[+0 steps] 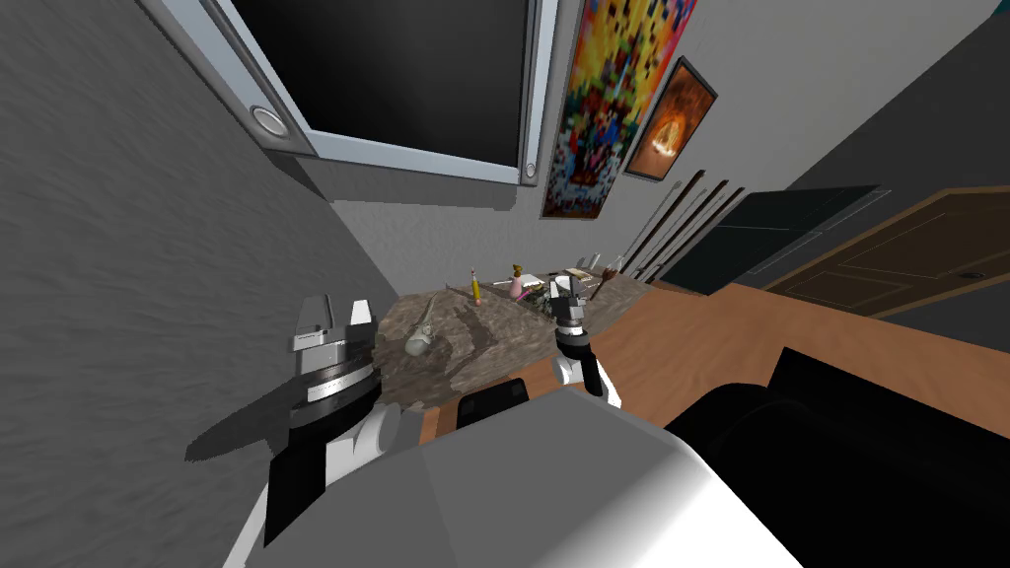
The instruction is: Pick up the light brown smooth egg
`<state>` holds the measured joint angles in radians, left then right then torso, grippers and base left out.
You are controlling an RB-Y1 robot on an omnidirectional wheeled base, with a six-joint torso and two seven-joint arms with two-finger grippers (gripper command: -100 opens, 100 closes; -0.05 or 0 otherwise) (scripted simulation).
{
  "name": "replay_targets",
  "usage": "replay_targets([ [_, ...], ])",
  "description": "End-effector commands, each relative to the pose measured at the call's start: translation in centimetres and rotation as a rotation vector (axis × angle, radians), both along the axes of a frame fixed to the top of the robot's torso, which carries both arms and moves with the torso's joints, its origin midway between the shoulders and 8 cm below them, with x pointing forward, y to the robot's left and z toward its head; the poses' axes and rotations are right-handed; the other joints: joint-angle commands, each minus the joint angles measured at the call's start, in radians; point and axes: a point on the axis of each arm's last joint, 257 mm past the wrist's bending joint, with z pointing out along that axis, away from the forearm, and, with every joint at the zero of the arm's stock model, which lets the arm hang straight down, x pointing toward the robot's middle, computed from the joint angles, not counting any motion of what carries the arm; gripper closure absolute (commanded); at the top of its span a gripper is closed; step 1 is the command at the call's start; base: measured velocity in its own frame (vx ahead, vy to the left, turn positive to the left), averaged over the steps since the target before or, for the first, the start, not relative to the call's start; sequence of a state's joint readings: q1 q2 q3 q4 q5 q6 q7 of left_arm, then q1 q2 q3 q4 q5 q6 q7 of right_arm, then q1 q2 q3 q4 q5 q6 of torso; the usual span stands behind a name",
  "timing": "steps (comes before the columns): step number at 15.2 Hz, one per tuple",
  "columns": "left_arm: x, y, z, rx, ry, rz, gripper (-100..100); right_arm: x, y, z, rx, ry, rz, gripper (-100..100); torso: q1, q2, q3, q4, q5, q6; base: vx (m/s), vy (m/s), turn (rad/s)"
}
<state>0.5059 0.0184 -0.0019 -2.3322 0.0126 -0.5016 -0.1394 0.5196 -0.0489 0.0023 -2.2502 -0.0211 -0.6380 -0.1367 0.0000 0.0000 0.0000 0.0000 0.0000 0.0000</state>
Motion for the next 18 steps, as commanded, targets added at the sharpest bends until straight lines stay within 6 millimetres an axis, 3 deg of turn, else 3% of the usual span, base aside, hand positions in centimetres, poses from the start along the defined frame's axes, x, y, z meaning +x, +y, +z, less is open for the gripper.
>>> replay_targets([
  [1, 1.1, -0.6, -0.9, 0.035, 0.031, -0.027, -100, 0.0, 0.0, 0.0, 0.0, 0.0, 0.0, 0, 0.0, 0.0, 0.0, 0.0, 0.0, 0.0, 0.001, -0.023, -0.008],
  [2, 1.1, -0.6, -0.9, 0.035, 0.031, -0.027, -100, 0.0, 0.0, 0.0, 0.0, 0.0, 0.0, 0, -0.001, 0.0, 0.0, 0.0, 0.0, 0.0, 0.003, -0.039, -0.006],
  [6, 4.6, -1.4, -3.8, 0.091, 0.122, -0.072, -100, 0.0, 0.0, 0.0, 0.0, 0.0, 0.0, 0, -0.005, -0.001, -0.001, 0.0, -0.001, 0.0, 0.003, -0.072, -0.008],
  [9, 5.9, -1.4, -5.2, 0.103, 0.16, -0.081, -100, 0.0, 0.0, 0.0, 0.0, 0.0, 0.0, 0, -0.007, 0.0, 0.0, 0.0, -0.001, 0.0, -0.005, -0.091, -0.004],
  [14, 9.6, -1.5, -8.1, 0.143, 0.253, -0.101, -100, 0.0, 0.0, 0.0, 0.0, 0.0, 0.0, 0, -0.005, -0.001, -0.001, 0.0, -0.001, 0.0, 0.003, -0.077, -0.008],
  [18, 11.4, -1.2, -10.3, 0.154, 0.312, -0.101, -100, 0.0, 0.0, 0.0, 0.0, 0.0, 0.0, 0, -0.005, -0.001, -0.001, 0.0, -0.001, 0.0, 0.004, -0.073, -0.006],
])
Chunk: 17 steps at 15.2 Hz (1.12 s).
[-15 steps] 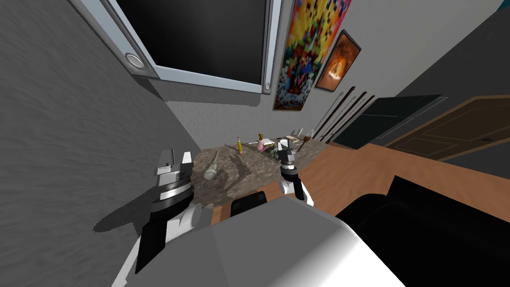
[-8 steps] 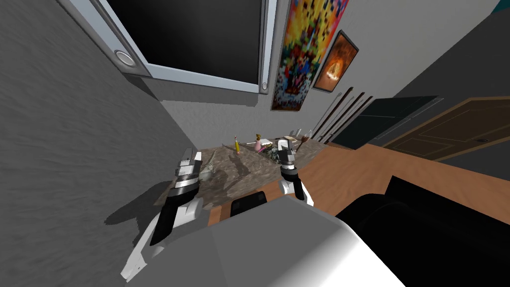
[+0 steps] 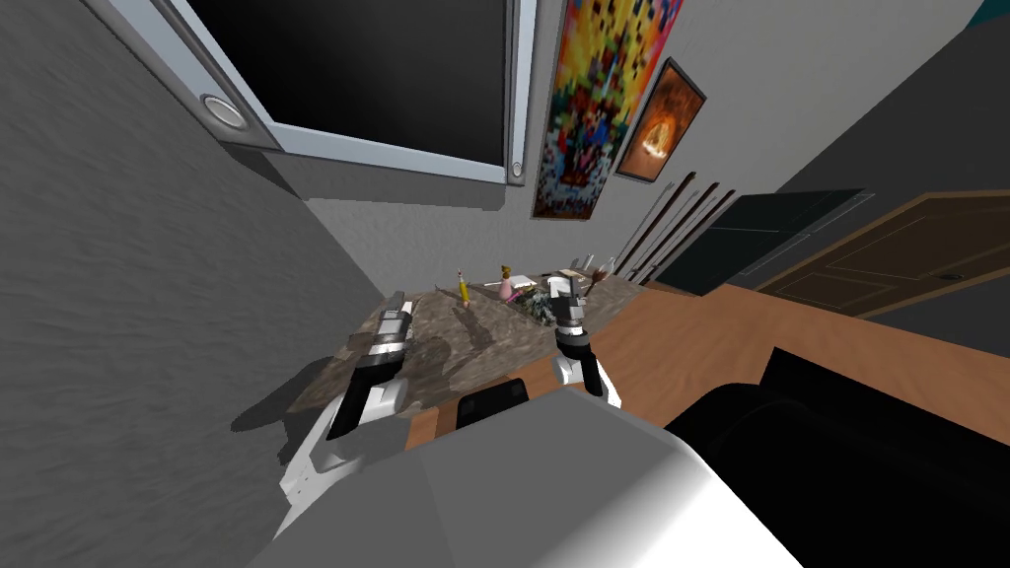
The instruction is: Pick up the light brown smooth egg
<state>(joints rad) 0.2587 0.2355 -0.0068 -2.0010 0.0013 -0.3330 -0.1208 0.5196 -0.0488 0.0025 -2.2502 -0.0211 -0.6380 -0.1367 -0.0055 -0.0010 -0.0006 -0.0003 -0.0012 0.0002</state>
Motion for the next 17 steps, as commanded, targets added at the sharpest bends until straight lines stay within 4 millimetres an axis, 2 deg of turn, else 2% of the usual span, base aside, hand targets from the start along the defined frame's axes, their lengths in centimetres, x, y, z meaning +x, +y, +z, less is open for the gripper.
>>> replay_targets([
  [1, 1.7, 0.3, -1.4, 0.019, 0.048, -0.001, -100, 0.0, 0.0, 0.0, 0.0, 0.0, 0.0, 0, 0.0, 0.0, 0.0, 0.0, 0.0, 0.0, -0.001, -0.087, -0.011],
  [2, 1.9, 0.5, -2.1, 0.019, 0.063, 0.003, -100, 0.0, 0.0, 0.0, 0.0, 0.0, 0.0, 0, 0.0, 0.0, 0.0, 0.0, 0.0, 0.0, 0.005, -0.087, -0.007],
  [3, 3.2, 0.6, -2.6, 0.034, 0.087, 0.002, -100, 0.0, 0.0, 0.0, 0.0, 0.0, 0.0, 0, -0.001, 0.0, 0.0, 0.0, 0.0, 0.0, -0.001, -0.099, -0.007],
  [5, 3.4, 0.9, -3.5, 0.033, 0.107, 0.007, -100, 0.0, 0.0, 0.0, 0.0, 0.0, 0.0, 0, -0.002, 0.0, 0.0, 0.0, 0.0, 0.0, 0.001, -0.086, -0.004],
  [6, 4.7, 0.9, -3.6, 0.049, 0.123, 0.005, -100, 0.0, 0.0, 0.0, 0.0, 0.0, 0.0, 0, -0.001, 0.0, 0.0, 0.0, 0.0, 0.0, 0.012, -0.073, -0.009],
  [8, 4.9, 1.3, -5.0, 0.048, 0.151, 0.013, -100, 0.0, 0.0, 0.0, 0.0, 0.0, 0.0, 0, 0.0, 0.0, 0.0, 0.0, 0.0, 0.0, 0.01, -0.07, -0.005],
  [9, 6.3, 1.6, -5.4, 0.063, 0.176, 0.016, -100, 0.0, 0.0, 0.0, 0.0, 0.0, 0.0, 0, 0.0, 0.0, 0.0, 0.0, 0.0, 0.0, -0.008, -0.075, -0.009],
  [10, 6.5, 1.9, -6.4, 0.063, 0.196, 0.022, -100, 0.0, 0.0, 0.0, 0.0, 0.0, 0.0, 0, 0.0, 0.0, 0.0, 0.0, 0.0, 0.0, -0.007, -0.081, -0.008],
  [11, 7.8, 2.1, -6.5, 0.078, 0.216, 0.026, -100, 0.0, 0.0, 0.0, 0.0, 0.0, 0.0, 0, 0.0, 0.001, 0.0, 0.0, 0.0, 0.0, 0.004, -0.096, -0.013],
  [12, 7.9, 2.6, -7.8, 0.077, 0.241, 0.033, -100, 0.0, 0.0, 0.0, 0.0, 0.0, 0.0, 0, -0.001, 0.0, 0.0, 0.0, 0.0, 0.0, 0.007, -0.107, -0.01],
  [13, 8.0, 2.6, -7.8, 0.077, 0.243, 0.034, -100, 0.0, 0.0, 0.0, 0.0, 0.0, 0.0, 0, -0.002, 0.0, 0.0, 0.0, 0.0, 0.0, 0.005, -0.081, 0.003],
  [14, 9.3, 3.0, -8.2, 0.091, 0.27, 0.042, -100, 0.0, 0.0, 0.0, 0.0, 0.0, 0.0, 0, -0.001, 0.0, 0.0, 0.0, 0.0, 0.0, 0.0, -0.09, -0.006],
  [15, 9.4, 3.4, -9.2, 0.091, 0.29, 0.048, -100, 0.0, 0.0, 0.0, 0.0, 0.0, 0.0, 0, -0.001, 0.0, 0.0, 0.0, 0.0, 0.0, -0.003, -0.086, -0.009],
  [16, 10.6, 3.7, -9.1, 0.104, 0.306, 0.055, -100, 0.0, 0.0, 0.0, 0.0, 0.0, 0.0, 0, -0.001, 0.0, 0.0, 0.0, 0.0, 0.0, 0.005, -0.095, -0.013],
  [17, 10.8, 3.9, -9.6, 0.104, 0.316, 0.058, -100, 0.0, 0.0, 0.0, 0.0, 0.0, 0.0, 0, -0.001, 0.0, 0.0, 0.0, 0.0, 0.0, 0.002, -0.104, -0.009],
])
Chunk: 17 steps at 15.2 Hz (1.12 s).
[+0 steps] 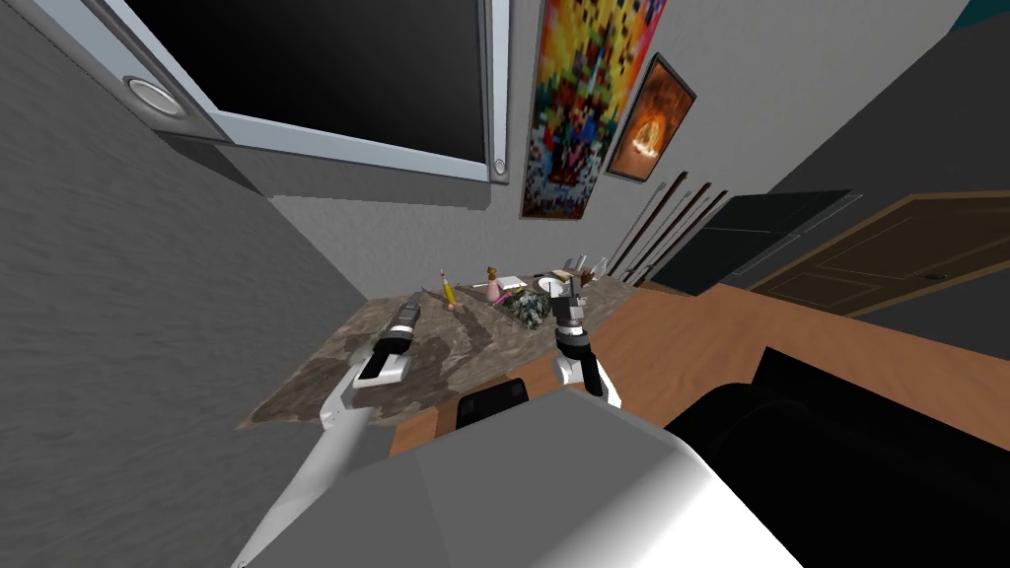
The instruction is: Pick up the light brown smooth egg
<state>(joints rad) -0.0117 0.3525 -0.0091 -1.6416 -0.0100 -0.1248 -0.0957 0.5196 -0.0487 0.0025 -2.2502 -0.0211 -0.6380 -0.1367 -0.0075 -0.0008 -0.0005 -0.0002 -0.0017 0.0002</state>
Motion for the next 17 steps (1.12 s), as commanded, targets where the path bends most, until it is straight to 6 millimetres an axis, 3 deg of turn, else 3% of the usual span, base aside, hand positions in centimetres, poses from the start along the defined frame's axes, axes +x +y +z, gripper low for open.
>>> replay_targets([
  [1, 0.7, 0.9, -1.5, 0.005, 0.038, 0.014, -100, 0.0, 0.0, 0.0, 0.0, 0.0, 0.0, 0, 0.0, 0.0, 0.0, 0.0, 0.0, 0.0, 0.0, -0.078, -0.001],
  [2, 0.7, 0.9, -1.6, 0.005, 0.039, 0.015, -100, 0.0, 0.0, 0.0, 0.0, 0.0, 0.0, 0, 0.001, 0.0, 0.0, 0.0, 0.0, 0.0, 0.004, -0.043, 0.005],
  [3, 2.0, 1.4, -1.7, 0.018, 0.062, 0.025, -100, 0.0, 0.0, 0.0, 0.0, 0.0, 0.0, 0, 0.003, 0.0, 0.0, 0.0, 0.0, 0.0, 0.008, -0.061, -0.01],
  [5, 2.0, 1.9, -2.9, 0.018, 0.085, 0.034, -100, 0.0, 0.0, 0.0, 0.0, 0.0, 0.0, 0, 0.002, 0.0, 0.0, 0.0, 0.001, 0.0, 0.012, -0.062, -0.008],
  [6, 3.3, 2.4, -2.8, 0.031, 0.106, 0.046, -100, 0.0, 0.0, 0.0, 0.0, 0.0, 0.0, 0, 0.003, 0.0, 0.0, 0.0, 0.001, 0.0, 0.001, -0.079, -0.01],
  [11, 4.5, 4.1, -5.2, 0.043, 0.178, 0.08, -100, 0.0, 0.0, 0.0, 0.0, 0.0, 0.0, 0, 0.001, 0.0, 0.0, 0.0, 0.0, 0.0, 0.004, -0.079, -0.005],
  [12, 5.6, 4.7, -4.8, 0.053, 0.193, 0.093, -100, 0.0, 0.0, 0.0, 0.0, 0.0, 0.0, 0, 0.002, 0.0, 0.0, 0.0, 0.0, 0.0, 0.006, -0.079, -0.012],
  [13, 5.6, 5.2, -6.0, 0.053, 0.218, 0.103, -100, 0.0, 0.0, 0.0, 0.0, 0.0, 0.0, 0, 0.002, 0.0, 0.0, 0.0, 0.0, 0.0, 0.002, -0.09, -0.011],
  [15, 6.7, 6.1, -6.1, 0.062, 0.243, 0.122, -100, 0.0, 0.0, 0.0, 0.0, 0.0, 0.0, 0, 0.002, 0.0, 0.0, 0.0, 0.0, 0.0, 0.004, -0.07, -0.002],
  [16, 6.5, 6.6, -7.3, 0.062, 0.268, 0.132, -100, 0.0, 0.0, 0.0, 0.0, 0.0, 0.0, 0, 0.002, 0.0, 0.0, 0.0, 0.0, 0.0, 0.01, -0.092, -0.01],
  [17, 7.5, 7.3, -6.8, 0.07, 0.282, 0.148, -100, 0.0, 0.0, 0.0, 0.0, 0.0, 0.0, 0, 0.001, 0.0, 0.0, 0.0, 0.0, 0.0, 0.01, -0.113, -0.015],
])
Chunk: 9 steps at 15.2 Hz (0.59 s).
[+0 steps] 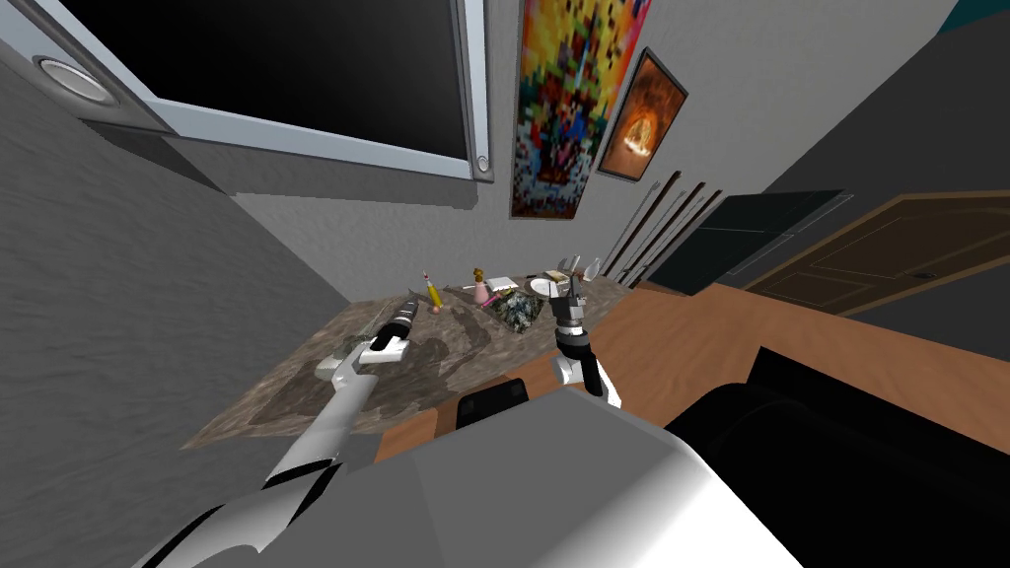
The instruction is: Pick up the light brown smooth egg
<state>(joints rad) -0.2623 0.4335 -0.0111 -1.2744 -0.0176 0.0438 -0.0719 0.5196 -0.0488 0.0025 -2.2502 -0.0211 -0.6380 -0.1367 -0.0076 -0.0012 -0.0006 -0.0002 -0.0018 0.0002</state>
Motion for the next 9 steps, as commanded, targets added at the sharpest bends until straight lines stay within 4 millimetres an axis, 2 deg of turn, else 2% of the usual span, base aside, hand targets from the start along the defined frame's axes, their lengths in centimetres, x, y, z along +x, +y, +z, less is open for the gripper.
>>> replay_targets([
  [1, 0.6, 1.2, -1.1, 0.006, 0.046, 0.029, -100, 0.0, 0.0, 0.0, 0.0, 0.0, 0.0, 0, 0.0, 0.0, 0.0, 0.0, 0.0, 0.0, 0.006, -0.108, -0.009],
  [2, 0.5, 1.5, -1.5, 0.006, 0.055, 0.033, -100, 0.0, 0.0, 0.0, 0.0, 0.0, 0.0, 0, 0.0, 0.0, 0.0, 0.0, 0.0, 0.0, 0.005, -0.077, 0.001],
  [3, 1.4, 2.3, -1.4, 0.013, 0.079, 0.054, -100, 0.0, 0.0, 0.0, 0.0, 0.0, 0.0, 0, 0.001, 0.0, 0.0, 0.0, 0.0, 0.0, 0.001, -0.085, -0.01],
  [4, 1.2, 2.8, -2.4, 0.013, 0.097, 0.063, -100, 0.0, 0.0, 0.0, 0.0, 0.0, 0.0, 0, 0.001, 0.001, 0.0, 0.0, 0.0, 0.0, 0.003, -0.092, -0.012],
  [5, 1.2, 2.8, -2.4, 0.013, 0.097, 0.063, -100, 0.0, 0.0, 0.0, 0.0, 0.0, 0.0, 0, 0.001, 0.001, 0.0, 0.0, 0.0, 0.0, 0.007, -0.069, 0.0],
  [6, 2.1, 3.5, -1.9, 0.019, 0.114, 0.082, -100, 0.0, 0.0, 0.0, 0.0, 0.0, 0.0, 0, 0.002, 0.001, 0.0, 0.0, 0.0, 0.0, 0.016, -0.077, -0.004],
  [7, 1.8, 4.1, -3.1, 0.019, 0.139, 0.094, -100, 0.0, 0.0, 0.0, 0.0, 0.0, 0.0, 0, 0.002, 0.0, 0.0, 0.0, 0.0, 0.0, 0.012, -0.082, -0.014],
  [8, 2.7, 4.7, -2.4, 0.024, 0.151, 0.111, -100, 0.0, 0.0, 0.0, 0.0, 0.0, 0.0, 0, 0.002, 0.0, 0.0, 0.0, 0.0, 0.0, 0.01, -0.108, -0.012],
  [9, 2.5, 5.2, -3.2, 0.023, 0.169, 0.12, -100, 0.0, 0.0, 0.0, 0.0, 0.0, 0.0, 0, 0.0, 0.0, 0.0, 0.0, 0.0, 0.0, 0.012, -0.11, -0.009],
])
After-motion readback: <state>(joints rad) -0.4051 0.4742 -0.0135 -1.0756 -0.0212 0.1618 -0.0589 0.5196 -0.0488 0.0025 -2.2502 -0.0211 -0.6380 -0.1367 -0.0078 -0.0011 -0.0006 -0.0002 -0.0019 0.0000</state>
